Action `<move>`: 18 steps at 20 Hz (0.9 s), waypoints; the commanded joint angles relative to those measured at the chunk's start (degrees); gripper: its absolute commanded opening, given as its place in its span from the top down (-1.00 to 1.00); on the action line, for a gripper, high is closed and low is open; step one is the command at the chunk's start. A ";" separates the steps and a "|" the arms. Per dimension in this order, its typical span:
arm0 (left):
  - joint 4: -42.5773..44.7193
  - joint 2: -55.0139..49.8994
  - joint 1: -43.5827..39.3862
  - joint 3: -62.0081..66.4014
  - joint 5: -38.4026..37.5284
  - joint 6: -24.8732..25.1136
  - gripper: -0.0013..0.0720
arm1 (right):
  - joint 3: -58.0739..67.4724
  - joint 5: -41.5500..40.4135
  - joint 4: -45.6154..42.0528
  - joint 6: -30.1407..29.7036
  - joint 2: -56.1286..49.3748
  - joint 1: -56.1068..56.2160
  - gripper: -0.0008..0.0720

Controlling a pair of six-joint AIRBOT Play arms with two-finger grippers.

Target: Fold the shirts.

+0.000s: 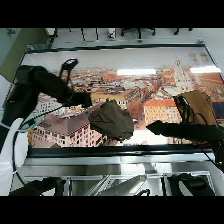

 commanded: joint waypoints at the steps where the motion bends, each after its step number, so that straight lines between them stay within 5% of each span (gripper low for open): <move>1: -7.87 6.69 9.42 -15.08 -9.40 1.55 -0.72 | 0.24 8.70 0.79 0.04 -5.64 -0.04 -0.45; 4: -21.20 5.25 14.45 -29.68 -20.46 11.63 -0.72 | 2.91 9.88 0.79 -0.17 -16.15 -0.04 -0.45; 9: -30.91 -7.30 14.64 -34.56 -26.10 22.64 -0.72 | 10.29 9.84 1.22 -1.49 -33.40 1.44 -0.45; 18: -31.12 -21.94 9.88 -17.99 -22.80 23.58 -0.64 | 21.31 9.66 3.19 -1.68 -50.97 8.48 -0.39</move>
